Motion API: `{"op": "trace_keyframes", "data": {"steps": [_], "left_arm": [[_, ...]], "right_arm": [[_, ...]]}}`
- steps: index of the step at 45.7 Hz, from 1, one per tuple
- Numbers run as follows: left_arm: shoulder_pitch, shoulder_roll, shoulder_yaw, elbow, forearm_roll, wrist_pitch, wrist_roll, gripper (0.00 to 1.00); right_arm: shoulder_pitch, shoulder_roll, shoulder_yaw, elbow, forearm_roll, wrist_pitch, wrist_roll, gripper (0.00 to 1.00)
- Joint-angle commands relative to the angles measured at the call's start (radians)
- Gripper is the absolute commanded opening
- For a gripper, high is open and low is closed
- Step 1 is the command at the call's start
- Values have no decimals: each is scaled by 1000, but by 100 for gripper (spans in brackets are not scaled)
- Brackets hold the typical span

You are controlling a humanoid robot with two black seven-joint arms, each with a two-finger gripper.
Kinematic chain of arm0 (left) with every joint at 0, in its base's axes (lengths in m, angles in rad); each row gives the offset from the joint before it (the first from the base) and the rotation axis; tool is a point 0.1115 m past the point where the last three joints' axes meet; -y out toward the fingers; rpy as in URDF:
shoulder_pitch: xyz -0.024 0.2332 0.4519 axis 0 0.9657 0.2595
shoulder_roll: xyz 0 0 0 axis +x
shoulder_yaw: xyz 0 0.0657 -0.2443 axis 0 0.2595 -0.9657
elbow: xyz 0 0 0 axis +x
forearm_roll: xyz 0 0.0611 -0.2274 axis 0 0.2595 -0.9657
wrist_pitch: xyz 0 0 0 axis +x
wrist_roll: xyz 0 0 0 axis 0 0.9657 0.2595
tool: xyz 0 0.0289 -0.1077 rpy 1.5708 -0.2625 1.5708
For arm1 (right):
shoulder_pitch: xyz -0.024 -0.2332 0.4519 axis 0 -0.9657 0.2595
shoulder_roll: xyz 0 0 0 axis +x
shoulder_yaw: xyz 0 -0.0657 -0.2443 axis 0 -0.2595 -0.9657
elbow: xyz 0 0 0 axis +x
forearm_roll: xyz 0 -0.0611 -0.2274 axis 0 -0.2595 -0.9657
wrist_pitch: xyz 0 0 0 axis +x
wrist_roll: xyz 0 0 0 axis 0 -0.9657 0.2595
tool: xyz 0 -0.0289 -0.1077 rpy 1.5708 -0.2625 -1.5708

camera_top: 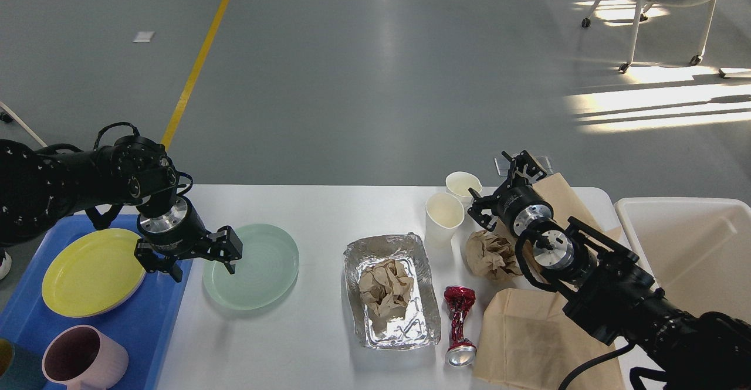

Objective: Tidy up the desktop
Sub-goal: 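Move the left gripper to the pale green plate edge and grasp it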

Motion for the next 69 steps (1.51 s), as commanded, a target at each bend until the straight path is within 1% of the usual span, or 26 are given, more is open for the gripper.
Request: {"op": "trace_keyframes", "data": {"steps": [1,5,9,20,25,29,33,45,51,57,64,69], "left_arm": [[35,0,-8,6,-12,67,0,94],[49,-3,-10,6,-22,113,0,94],[50,-12,-10,6,-26,131,0,94],[96,-23,-42,6,-26,143,3,94],[107,-20,-45,6,-26,151,32,93],[124,-17,-47,6,-31,177,42,93],[136,-18,-47,4,-52,200,43,93],[164,-3,-47,4,-109,235,43,93],[164,-1,-47,4,-126,237,43,92],[164,-3,-47,1,-134,235,43,86],[162,-1,-48,-3,-149,234,43,69],[164,-1,-48,-5,-149,234,43,68]], "right_arm": [[0,0,0,0,-1,0,1,100],[0,0,0,0,-1,0,0,100],[0,0,0,0,1,0,0,100],[0,0,1,0,1,0,0,100],[0,0,0,0,1,0,0,100],[0,0,0,0,1,0,0,100],[0,0,0,0,1,0,0,100],[0,0,0,0,1,0,0,100],[0,0,0,0,1,0,0,100],[0,0,0,0,-1,0,0,100],[0,0,0,0,1,0,0,100],[0,0,0,0,0,0,0,100]]}}
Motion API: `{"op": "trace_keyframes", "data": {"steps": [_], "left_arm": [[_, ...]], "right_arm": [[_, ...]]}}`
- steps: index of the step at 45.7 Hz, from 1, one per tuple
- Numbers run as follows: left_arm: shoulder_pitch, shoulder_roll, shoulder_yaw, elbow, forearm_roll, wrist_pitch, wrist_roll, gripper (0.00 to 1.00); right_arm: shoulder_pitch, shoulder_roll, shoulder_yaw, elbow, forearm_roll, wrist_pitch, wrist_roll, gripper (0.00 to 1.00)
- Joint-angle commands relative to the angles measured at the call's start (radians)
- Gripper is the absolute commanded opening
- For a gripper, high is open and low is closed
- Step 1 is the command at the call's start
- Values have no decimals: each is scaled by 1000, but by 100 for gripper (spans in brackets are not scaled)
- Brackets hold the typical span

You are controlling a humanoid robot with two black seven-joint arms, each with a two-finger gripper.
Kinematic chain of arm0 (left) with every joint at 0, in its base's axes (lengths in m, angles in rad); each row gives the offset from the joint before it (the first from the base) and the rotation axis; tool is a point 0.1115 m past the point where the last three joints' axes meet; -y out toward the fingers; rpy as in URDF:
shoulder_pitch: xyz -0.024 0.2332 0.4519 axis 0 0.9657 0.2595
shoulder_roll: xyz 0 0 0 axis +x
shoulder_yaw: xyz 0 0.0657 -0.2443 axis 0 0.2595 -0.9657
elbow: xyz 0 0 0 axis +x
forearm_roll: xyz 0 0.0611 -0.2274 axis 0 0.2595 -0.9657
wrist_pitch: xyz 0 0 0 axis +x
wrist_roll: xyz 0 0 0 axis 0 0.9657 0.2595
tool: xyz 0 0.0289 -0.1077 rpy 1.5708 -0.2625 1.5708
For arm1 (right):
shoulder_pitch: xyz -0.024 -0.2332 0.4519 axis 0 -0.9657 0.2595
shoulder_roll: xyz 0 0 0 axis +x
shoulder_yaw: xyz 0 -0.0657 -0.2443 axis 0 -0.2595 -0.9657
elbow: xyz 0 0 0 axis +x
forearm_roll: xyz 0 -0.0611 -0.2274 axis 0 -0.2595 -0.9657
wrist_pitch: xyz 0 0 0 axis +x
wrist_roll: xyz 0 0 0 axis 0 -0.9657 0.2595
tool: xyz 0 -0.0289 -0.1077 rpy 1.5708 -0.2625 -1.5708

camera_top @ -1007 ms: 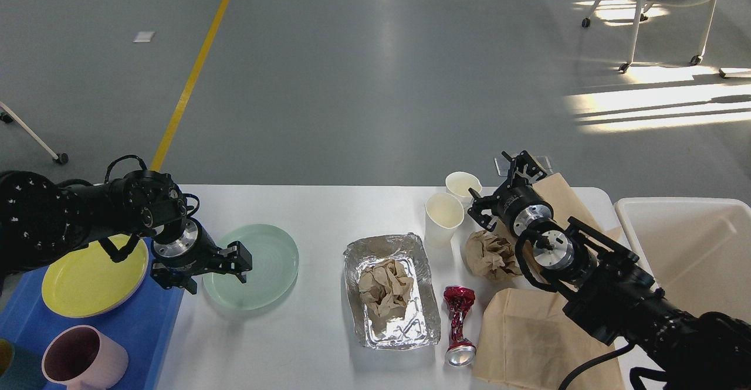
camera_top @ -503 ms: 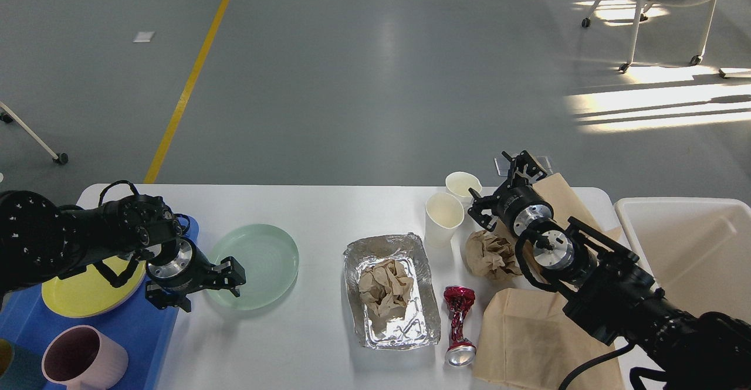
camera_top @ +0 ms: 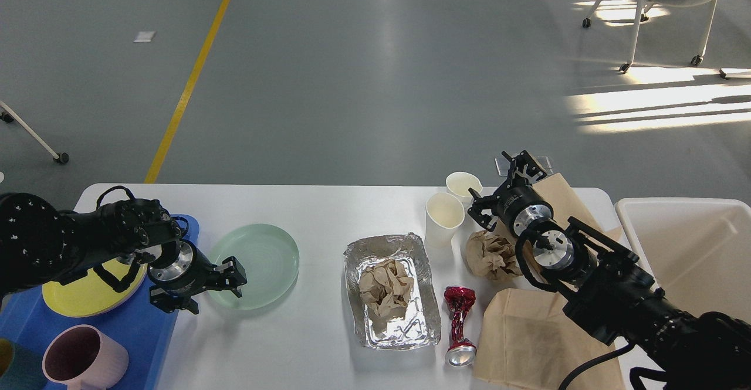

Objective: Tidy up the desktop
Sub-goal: 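Move the left gripper to the pale green plate edge and grasp it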

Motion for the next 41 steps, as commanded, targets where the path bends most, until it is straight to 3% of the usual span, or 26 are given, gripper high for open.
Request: {"op": "trace_keyframes", "data": {"steps": [1,21,36,41], "left_arm": [[1,1,0,-2,-2,0,0,68],[27,-1,0,0,-5,38,0,59],[27,-3,0,-2,-5,30,1,45],[27,-4,0,-5,-3,21,6,33]], "right_arm": [[0,0,0,0,1,0,0,100],[0,0,0,0,1,0,1,100],[0,0,0,0,1,1,0,100],[0,0,0,0,1,0,0,100]]}}
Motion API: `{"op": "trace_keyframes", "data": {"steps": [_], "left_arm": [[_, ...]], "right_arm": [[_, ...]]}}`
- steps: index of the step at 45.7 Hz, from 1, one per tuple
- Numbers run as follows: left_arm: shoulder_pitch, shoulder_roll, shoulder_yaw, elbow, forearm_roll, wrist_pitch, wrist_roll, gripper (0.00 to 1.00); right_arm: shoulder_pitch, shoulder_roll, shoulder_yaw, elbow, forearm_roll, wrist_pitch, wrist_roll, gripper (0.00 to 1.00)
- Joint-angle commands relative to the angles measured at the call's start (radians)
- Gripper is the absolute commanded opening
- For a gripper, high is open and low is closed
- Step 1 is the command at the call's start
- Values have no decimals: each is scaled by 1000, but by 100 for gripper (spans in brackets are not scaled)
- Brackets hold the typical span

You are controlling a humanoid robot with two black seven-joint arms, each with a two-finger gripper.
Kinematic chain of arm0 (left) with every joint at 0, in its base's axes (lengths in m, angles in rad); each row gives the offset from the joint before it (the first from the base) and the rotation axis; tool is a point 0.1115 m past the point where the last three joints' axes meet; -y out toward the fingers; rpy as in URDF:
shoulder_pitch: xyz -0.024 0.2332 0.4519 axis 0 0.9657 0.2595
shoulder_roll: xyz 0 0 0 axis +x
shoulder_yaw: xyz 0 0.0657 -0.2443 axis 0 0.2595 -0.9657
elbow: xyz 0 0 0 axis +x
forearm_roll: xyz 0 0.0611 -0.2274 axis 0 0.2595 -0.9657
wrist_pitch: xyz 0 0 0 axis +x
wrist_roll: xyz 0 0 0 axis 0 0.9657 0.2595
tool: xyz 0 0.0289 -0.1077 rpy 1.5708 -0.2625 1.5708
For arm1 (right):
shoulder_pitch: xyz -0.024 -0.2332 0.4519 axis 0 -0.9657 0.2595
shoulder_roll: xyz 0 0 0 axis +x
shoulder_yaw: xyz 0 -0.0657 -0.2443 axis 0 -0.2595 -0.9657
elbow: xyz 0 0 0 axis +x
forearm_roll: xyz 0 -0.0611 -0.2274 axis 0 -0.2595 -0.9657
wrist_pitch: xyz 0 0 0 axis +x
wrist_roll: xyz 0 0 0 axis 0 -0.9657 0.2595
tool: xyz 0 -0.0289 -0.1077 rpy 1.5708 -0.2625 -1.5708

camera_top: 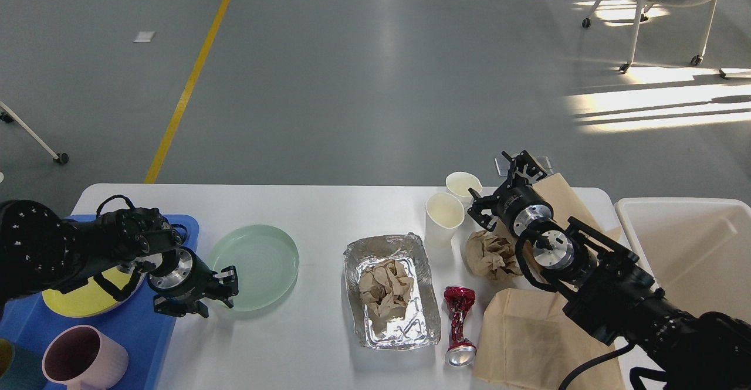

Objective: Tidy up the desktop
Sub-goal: 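Move the left gripper to the pale green plate edge and grasp it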

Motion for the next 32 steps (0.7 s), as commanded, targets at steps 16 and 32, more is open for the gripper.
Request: {"op": "trace_keyframes", "data": {"steps": [16,32], "left_arm": [[0,-2,2,-15,2,-61,51,6],[-48,7,11,-14,3,-151,55,0]], "right_arm": [[0,0,0,0,0,-1,0,100],[0,0,0,-2,-2,-1,0,100]]}}
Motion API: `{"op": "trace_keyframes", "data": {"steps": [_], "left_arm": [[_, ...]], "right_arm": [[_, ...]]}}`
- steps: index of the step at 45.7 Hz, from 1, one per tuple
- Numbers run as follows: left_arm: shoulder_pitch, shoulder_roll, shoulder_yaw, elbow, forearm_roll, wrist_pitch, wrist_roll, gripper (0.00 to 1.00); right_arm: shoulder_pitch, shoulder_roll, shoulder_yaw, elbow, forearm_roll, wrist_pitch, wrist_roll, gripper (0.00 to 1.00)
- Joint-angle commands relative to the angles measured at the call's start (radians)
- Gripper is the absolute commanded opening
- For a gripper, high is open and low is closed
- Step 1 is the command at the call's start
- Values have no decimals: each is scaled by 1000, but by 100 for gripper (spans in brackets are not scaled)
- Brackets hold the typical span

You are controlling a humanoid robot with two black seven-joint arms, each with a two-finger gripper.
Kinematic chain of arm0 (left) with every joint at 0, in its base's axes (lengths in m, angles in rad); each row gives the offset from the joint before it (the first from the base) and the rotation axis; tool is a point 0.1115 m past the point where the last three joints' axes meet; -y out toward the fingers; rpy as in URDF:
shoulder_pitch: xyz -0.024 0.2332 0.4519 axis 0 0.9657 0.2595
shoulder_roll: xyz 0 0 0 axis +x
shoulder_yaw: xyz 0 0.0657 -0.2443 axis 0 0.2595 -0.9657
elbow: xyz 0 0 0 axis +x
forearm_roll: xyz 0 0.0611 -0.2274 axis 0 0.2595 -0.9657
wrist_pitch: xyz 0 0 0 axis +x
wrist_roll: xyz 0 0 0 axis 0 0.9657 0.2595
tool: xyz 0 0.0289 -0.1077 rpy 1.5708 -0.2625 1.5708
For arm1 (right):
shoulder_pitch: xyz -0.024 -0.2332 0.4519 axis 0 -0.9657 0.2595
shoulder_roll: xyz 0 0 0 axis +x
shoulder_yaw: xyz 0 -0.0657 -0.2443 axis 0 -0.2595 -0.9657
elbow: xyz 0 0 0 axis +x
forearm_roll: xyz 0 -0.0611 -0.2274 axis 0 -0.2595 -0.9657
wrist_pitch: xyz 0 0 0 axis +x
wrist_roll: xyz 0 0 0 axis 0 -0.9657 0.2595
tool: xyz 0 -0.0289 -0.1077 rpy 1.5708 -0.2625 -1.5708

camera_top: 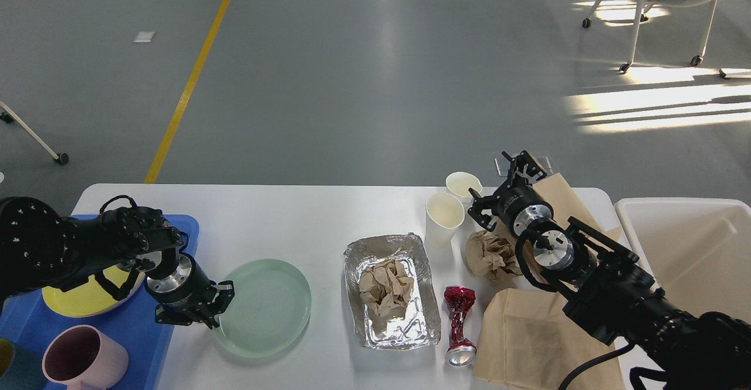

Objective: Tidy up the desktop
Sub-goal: 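Move the left gripper to the pale green plate edge and grasp it, then lift the pale green plate and stack it on the yellow plate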

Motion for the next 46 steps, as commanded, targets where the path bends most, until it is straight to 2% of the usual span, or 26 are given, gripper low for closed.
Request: {"op": "trace_keyframes", "data": {"steps": [1,12,22,38,46], "left_arm": [[-37,10,10,0,2,-43,8,0],[-145,88,7,0,2,-133,88,0],[-257,157,-28,1,3,-270,96,0],[-482,332,-58,1,6,-270,97,0],[-475,425,-58,15,3,-270,97,0]], "right_arm": [[0,0,0,0,0,0,-1,100],[0,0,0,0,0,0,-1,100],[0,0,0,0,0,0,-1,100],[0,0,0,0,0,0,-1,100],[0,0,0,0,0,0,1,100]]}}
